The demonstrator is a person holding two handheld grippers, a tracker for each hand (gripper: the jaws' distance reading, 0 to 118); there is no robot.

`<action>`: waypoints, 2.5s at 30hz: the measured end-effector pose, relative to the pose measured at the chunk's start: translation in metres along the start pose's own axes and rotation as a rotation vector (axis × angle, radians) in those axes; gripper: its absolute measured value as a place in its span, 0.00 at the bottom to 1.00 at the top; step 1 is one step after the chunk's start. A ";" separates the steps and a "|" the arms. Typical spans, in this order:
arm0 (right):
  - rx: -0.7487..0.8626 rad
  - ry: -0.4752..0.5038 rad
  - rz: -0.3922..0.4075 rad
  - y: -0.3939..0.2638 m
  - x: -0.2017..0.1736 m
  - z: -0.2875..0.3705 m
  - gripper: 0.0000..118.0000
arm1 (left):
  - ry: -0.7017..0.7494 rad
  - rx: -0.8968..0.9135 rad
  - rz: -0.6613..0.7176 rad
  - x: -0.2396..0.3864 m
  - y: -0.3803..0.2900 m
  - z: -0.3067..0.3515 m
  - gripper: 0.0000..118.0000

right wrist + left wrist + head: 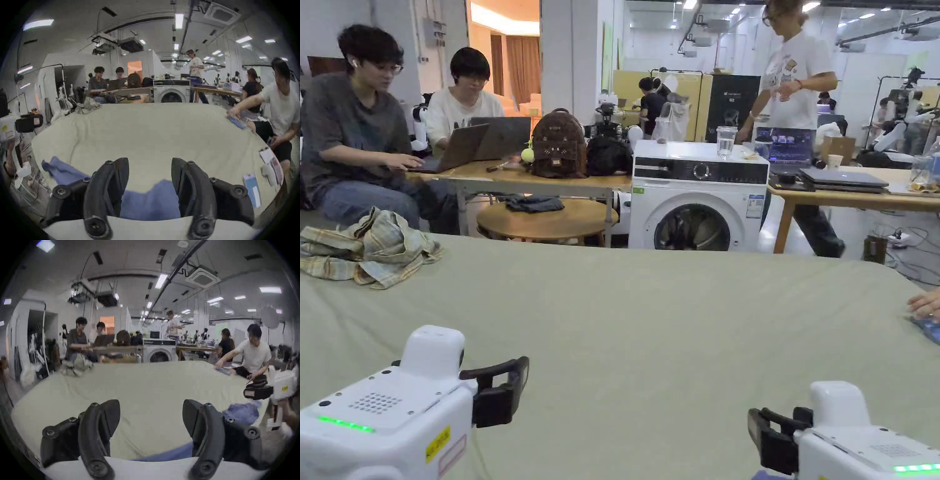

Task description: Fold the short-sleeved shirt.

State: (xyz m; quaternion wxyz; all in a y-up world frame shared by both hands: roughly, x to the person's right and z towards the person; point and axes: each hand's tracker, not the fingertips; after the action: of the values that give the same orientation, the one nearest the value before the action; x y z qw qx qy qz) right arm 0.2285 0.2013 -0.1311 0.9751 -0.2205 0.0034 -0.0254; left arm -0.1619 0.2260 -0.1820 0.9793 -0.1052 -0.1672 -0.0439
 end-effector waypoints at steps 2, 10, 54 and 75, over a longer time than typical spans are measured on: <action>-0.013 -0.014 0.025 0.001 -0.013 -0.014 0.33 | 0.049 -0.053 -0.049 0.010 -0.003 -0.012 0.59; -0.061 -0.053 0.007 -0.016 -0.022 -0.027 0.00 | -0.057 -0.201 0.117 0.005 -0.029 -0.023 0.00; -0.113 0.132 -0.177 -0.043 -0.012 -0.031 0.00 | 0.060 -0.339 0.610 -0.180 -0.032 0.010 0.04; -0.134 0.058 -0.144 -0.050 -0.014 -0.025 0.00 | -0.488 -0.383 0.444 0.042 -0.062 -0.079 0.05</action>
State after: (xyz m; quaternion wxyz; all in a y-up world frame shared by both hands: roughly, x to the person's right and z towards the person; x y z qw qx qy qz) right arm 0.2116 0.1457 -0.1325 0.9532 -0.2842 0.0175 -0.1014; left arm -0.1049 0.1460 -0.2285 0.8591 -0.3273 -0.3571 0.1654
